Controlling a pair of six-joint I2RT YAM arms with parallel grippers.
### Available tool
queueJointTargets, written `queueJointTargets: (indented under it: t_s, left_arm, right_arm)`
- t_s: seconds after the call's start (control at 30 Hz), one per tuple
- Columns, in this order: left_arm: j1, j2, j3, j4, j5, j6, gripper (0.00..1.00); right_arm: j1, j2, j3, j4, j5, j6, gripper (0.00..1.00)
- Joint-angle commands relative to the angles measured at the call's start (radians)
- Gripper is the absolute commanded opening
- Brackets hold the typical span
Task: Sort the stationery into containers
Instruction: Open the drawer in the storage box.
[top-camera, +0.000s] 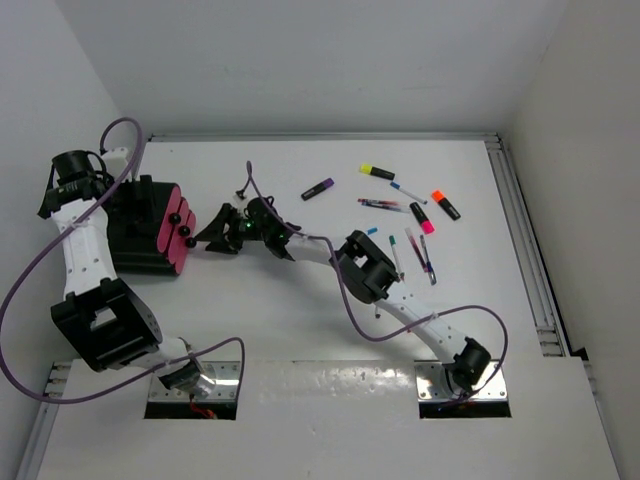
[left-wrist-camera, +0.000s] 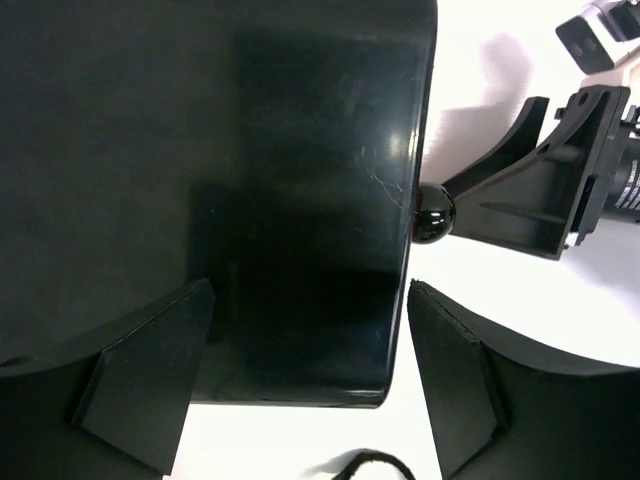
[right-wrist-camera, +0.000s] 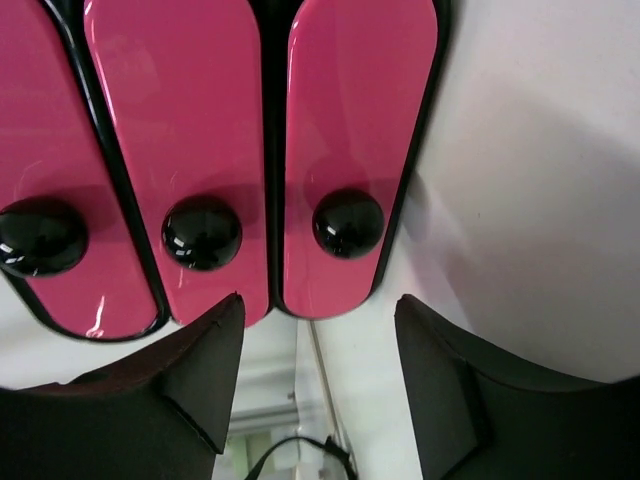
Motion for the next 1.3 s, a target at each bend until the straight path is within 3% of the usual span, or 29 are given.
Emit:
queueJointTargets:
  t_s: [0.0,0.6,1.27]
  left_arm:
    - [0.008,-0.017,-0.038,-0.003,-0.020,0.009,0.85]
    - [0.011,0.008,-0.131,0.047,-0.020,-0.016,0.84]
    - [0.013,0.038,-0.191,0.076,-0.012,-0.020,0.84]
  right_arm:
    - [0.011,0.026,0.069,0.051,0.085,-0.002,0.61]
    - [0.052,0.155,0.192,-0.011,0.220,0.041,0.45]
    - [0.084,0.202,0.215,-0.034,0.334,0.006,0.43]
